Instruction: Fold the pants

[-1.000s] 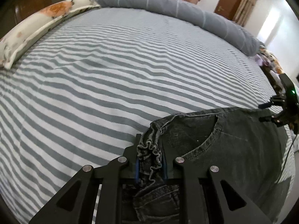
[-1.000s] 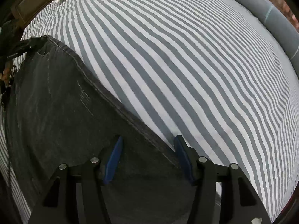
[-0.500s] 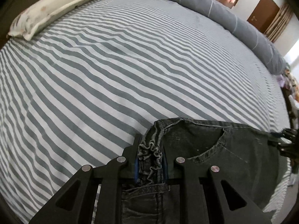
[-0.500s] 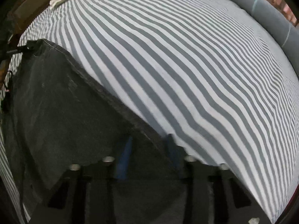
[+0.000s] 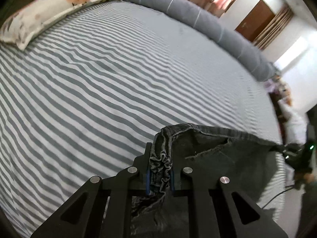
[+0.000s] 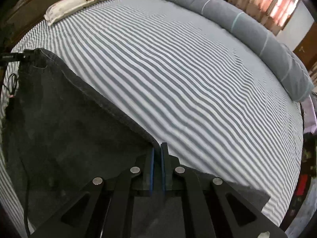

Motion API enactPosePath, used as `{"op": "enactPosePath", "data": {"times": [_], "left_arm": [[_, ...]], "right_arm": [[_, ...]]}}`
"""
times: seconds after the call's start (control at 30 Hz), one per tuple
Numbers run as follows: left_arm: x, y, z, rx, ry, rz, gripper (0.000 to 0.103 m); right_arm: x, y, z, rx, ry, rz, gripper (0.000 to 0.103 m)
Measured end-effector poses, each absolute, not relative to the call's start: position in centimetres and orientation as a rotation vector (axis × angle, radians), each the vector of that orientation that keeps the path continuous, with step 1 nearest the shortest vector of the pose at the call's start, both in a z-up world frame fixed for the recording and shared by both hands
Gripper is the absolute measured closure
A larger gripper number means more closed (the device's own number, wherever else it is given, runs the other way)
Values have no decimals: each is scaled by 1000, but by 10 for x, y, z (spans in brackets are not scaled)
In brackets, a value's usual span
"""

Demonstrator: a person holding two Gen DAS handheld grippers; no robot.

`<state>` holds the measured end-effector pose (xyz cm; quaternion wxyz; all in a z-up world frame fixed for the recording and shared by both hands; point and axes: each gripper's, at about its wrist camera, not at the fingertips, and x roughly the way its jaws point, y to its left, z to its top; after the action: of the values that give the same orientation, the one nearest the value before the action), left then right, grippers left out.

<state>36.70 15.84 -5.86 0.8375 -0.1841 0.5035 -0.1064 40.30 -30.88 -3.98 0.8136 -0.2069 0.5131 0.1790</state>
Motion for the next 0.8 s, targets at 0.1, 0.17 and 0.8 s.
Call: {"op": "enactPosePath", "data": {"times": [0.1, 0.17, 0.8], "left_arm": [[352, 160, -42, -377, 1064, -269, 90], [340, 157, -31, -357, 1068, -305, 90], [183, 146, -21, 10, 1177, -479, 89]], "right_arm": [[372, -309, -33, -427, 1087, 359, 99], [361, -312, -31, -415, 1089, 344, 99], [124, -310, -62, -139, 1154, 260, 100]]}}
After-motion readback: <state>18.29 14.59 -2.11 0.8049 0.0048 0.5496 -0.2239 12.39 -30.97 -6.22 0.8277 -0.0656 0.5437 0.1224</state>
